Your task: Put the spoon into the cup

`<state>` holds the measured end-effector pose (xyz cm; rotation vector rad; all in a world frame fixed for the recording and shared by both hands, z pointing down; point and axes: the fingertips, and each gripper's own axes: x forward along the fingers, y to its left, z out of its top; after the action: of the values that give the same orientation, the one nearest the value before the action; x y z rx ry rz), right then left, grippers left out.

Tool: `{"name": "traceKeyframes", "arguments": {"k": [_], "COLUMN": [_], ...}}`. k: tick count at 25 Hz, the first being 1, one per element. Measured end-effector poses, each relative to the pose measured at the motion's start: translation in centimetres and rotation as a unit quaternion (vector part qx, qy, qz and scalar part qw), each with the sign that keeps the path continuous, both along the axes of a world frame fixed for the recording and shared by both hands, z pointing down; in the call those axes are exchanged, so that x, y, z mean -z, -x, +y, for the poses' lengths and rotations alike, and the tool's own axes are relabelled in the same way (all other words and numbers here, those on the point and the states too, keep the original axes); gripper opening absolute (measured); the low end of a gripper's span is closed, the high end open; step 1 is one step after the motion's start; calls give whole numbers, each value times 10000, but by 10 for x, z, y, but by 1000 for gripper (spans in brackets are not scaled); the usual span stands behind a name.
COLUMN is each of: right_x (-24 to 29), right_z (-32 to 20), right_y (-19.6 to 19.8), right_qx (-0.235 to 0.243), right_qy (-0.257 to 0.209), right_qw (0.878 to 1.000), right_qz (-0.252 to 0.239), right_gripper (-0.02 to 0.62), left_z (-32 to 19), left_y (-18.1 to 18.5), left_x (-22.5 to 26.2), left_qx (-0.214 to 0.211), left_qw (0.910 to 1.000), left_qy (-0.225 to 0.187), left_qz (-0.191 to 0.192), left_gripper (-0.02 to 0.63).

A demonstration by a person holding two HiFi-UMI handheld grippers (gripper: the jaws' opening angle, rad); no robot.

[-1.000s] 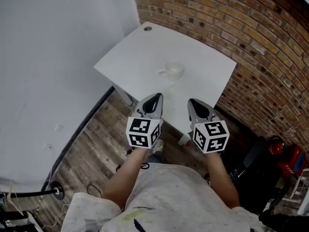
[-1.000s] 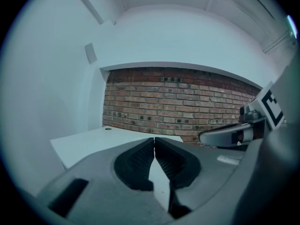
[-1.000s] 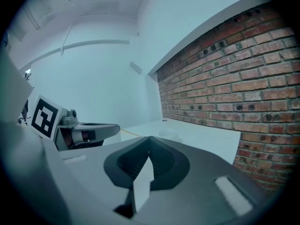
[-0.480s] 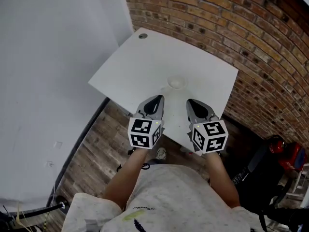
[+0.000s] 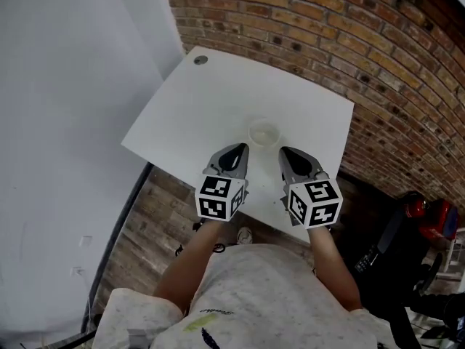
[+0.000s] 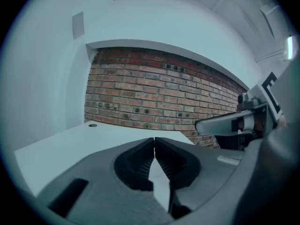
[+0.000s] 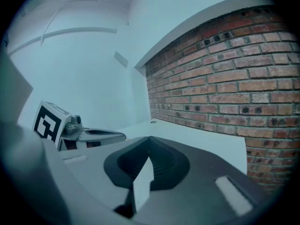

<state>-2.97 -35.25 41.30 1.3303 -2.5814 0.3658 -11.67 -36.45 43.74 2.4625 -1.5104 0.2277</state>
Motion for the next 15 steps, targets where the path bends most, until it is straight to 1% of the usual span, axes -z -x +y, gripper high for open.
{"name": "traceKeyframes", "arguments": {"k": [9,15], "right_x": [-8,-10], "right_z": [-27,-40], "right_y": [7,6], "right_qx": [-271,-434], "right_qy": [63,61], "right_qw": [9996,9989], "right_qz": [91,141], "right_gripper": [11,11], "left_z": [-32,-49], "left_y": [0,-3], "left_x": [-22,-36], "left_qx": [-440,-756], "left_qw": [9987,9959], "left_qy": [243,438], "left_qz": [-73,-235], "left_gripper": [6,6]}}
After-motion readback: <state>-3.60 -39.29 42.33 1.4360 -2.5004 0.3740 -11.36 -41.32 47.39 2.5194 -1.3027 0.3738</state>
